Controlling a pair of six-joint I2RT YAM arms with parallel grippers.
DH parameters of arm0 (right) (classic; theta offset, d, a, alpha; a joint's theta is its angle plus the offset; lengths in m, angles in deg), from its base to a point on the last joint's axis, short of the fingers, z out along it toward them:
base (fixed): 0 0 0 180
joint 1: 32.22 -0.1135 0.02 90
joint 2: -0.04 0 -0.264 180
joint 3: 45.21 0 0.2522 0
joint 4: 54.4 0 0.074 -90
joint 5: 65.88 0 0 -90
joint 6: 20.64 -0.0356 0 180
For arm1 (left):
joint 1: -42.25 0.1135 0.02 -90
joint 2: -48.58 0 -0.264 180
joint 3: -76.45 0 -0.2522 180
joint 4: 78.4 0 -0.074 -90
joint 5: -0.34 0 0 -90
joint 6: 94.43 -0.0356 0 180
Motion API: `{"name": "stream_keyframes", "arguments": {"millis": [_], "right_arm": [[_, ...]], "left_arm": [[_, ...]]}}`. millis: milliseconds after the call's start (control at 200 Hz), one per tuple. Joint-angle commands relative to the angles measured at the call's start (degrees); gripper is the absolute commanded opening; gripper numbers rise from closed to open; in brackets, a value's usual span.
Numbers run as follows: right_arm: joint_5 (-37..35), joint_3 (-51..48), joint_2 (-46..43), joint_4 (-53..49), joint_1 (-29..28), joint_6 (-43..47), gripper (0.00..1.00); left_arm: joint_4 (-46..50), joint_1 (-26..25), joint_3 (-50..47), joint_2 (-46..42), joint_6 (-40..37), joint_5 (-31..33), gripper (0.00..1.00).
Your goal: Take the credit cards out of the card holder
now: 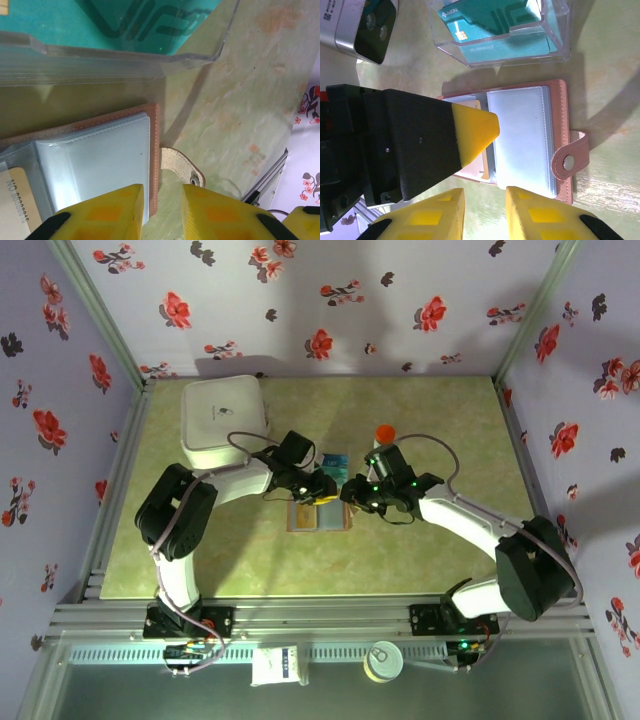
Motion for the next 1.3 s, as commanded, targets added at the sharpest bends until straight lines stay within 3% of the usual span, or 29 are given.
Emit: {"name": "stream_keyframes", "arguments": {"millis": [0, 495, 925, 1295], "right_arm": [[0.01, 0.24, 1.17, -0.52, 0.38, 1.31, 0.29], [2.64, 2.68, 7.11, 2.94, -0.58, -0.01, 0.27], [3.61, 10.05, 16.46, 3.77, -5.3, -0.1, 0.26], [4.58, 12.87, 21.96, 5.61, -7.36, -1.0, 0.26]], "left_arm": [[0.57, -0.02, -0.44, -0.03, -0.91, -0.92, 0.25], [-0.85, 2.86, -7.63, -5.53, -0.82, 0.04, 0.18], [-0.78, 7.38, -16.0, -12.41, -1.77, 1.09, 0.14], [2.13, 9.64, -17.67, -12.95, -4.93, 2.99, 0.09]]}}
